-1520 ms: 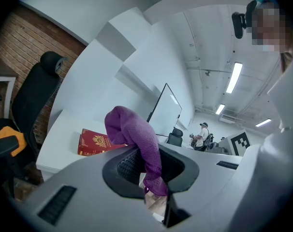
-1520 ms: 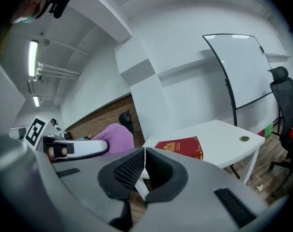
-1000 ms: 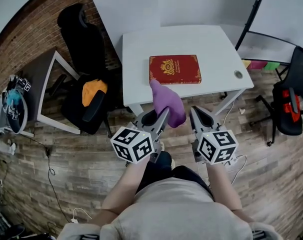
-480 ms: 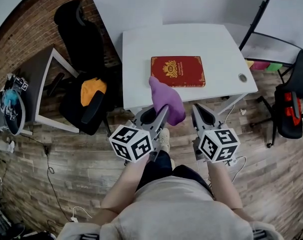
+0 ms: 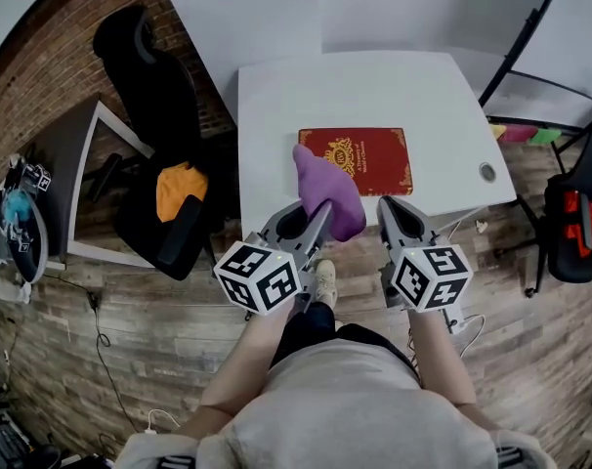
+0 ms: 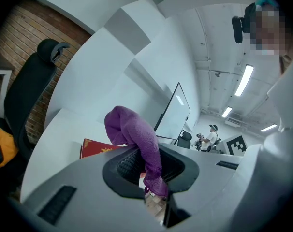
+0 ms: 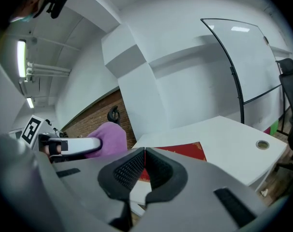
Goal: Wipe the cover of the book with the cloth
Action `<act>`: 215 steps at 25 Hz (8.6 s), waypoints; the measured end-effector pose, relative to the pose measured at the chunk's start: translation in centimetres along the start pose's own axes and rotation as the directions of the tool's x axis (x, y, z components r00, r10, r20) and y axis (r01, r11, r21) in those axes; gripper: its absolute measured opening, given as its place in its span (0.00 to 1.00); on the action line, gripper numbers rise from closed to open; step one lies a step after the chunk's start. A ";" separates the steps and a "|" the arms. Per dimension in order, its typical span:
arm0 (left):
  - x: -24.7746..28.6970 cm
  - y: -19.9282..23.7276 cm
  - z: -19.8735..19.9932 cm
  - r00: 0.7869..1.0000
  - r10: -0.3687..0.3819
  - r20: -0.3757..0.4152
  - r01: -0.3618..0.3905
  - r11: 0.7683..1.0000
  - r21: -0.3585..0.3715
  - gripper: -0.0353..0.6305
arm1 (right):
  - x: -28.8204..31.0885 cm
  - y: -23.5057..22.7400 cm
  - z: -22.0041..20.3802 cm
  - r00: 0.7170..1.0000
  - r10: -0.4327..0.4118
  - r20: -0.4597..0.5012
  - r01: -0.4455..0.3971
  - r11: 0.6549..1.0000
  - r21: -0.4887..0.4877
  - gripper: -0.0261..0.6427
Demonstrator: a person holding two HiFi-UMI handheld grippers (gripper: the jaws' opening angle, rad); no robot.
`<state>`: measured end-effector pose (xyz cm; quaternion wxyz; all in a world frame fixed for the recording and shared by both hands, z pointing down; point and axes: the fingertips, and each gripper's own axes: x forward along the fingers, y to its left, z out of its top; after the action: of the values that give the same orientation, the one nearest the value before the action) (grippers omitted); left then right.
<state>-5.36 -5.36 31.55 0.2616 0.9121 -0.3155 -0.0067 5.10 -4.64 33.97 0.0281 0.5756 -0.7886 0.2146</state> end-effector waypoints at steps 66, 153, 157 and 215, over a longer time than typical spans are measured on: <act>10.7 12.8 4.0 0.992 0.048 -0.115 -0.056 0.996 -0.072 0.15 | 16.5 -5.2 2.8 0.979 0.092 -0.181 -0.088 0.996 0.027 0.07; 18.7 13.7 -6.0 0.785 0.220 -0.579 -0.117 0.971 0.209 0.15 | 13.1 -16.8 -2.6 0.954 0.037 -0.298 -0.003 0.993 0.117 0.07; 19.4 13.2 -6.2 0.783 0.218 -0.583 -0.111 0.971 0.214 0.15 | 12.6 -17.5 -2.8 0.952 0.037 -0.303 -0.002 0.993 0.117 0.07; 28.1 4.0 -8.2 0.821 0.059 -0.569 0.050 0.984 0.173 0.15 | 10.3 -21.9 -2.9 0.940 0.063 -0.334 -0.025 0.993 0.116 0.07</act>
<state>16.32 -20.36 44.85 0.2605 0.8912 -0.2241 0.2961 21.23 -18.13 46.29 0.1259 0.5131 -0.7718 0.3537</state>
